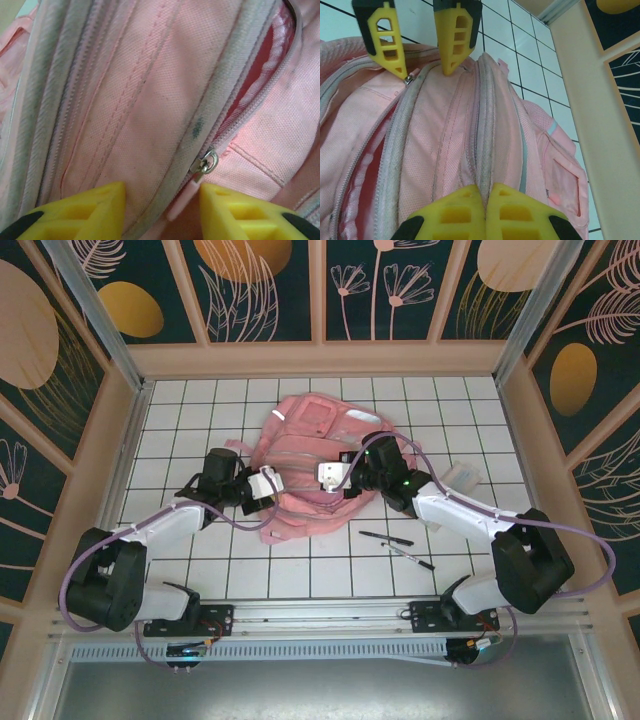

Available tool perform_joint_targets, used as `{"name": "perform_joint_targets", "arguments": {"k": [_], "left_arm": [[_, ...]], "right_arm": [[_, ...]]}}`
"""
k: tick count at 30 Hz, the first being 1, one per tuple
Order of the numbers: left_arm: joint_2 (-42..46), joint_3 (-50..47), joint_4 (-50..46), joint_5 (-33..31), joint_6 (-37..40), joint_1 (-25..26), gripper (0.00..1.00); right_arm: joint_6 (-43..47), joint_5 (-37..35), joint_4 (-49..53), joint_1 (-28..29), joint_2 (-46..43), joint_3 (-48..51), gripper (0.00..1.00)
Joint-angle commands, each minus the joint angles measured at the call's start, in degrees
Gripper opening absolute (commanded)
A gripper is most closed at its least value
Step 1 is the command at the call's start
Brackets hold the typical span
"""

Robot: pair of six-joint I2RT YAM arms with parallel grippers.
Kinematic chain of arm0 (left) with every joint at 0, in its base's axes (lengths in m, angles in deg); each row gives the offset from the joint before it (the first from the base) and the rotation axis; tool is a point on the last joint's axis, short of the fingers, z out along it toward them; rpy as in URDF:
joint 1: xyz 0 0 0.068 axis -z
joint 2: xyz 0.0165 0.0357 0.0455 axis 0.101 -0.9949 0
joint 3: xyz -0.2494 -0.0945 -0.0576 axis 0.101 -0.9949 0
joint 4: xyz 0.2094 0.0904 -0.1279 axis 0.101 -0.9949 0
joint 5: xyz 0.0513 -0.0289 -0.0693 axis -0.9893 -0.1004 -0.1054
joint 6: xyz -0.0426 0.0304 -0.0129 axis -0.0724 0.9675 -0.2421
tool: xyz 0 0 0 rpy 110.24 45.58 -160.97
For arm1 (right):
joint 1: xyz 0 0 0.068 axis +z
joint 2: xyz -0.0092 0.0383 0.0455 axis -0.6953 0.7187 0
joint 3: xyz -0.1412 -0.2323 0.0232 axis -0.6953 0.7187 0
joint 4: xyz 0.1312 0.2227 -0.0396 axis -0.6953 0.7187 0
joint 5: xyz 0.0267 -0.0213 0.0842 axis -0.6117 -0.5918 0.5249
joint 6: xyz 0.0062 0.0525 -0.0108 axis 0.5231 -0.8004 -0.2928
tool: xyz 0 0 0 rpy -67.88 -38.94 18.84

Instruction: Pack the student bag

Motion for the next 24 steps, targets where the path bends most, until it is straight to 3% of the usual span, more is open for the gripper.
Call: {"name": "perform_joint_targets", "arguments": {"k": [1,7,11,14,18,21,24], "left_arm": [[0.6,-1.0,-0.1,-0.6,5.4,0.9,0.48],[1.3,-2.7,3.5,-2.0,3.5,1.2,0.51],[1.0,-4.5,8.3,-6.4,2.5,1.9,0.45],[2.4,-6.1,11.0,-8.2,2.4,2.0,0.34],[4.2,-5.7,7.7,-6.5,3.9,2.0,0.22],[3.8,-4.7,3.6,-8.3,4.5,2.0,0.03],[2.6,-4.0,1.7,-10.5,3.0,1.9,0.0]], "right_arm": [[0.2,4.9,-6.2,1.1,-3.4,-0.3,0.0],[0.1,5.1,-6.1,1.2,-2.9,-0.5,0.0],[0.1,5.0,-6.1,1.4,-2.8,-0.7,0.0],[0.2,4.7,-5.9,1.4,-2.7,-0.6,0.0],[0.7,4.1,-5.9,1.2,-2.4,0.0,0.0],[1.0,3.5,-6.2,0.9,-2.2,0.6,0.0],[1.2,2.9,-6.1,0.2,-2.1,0.8,0.0]]}}
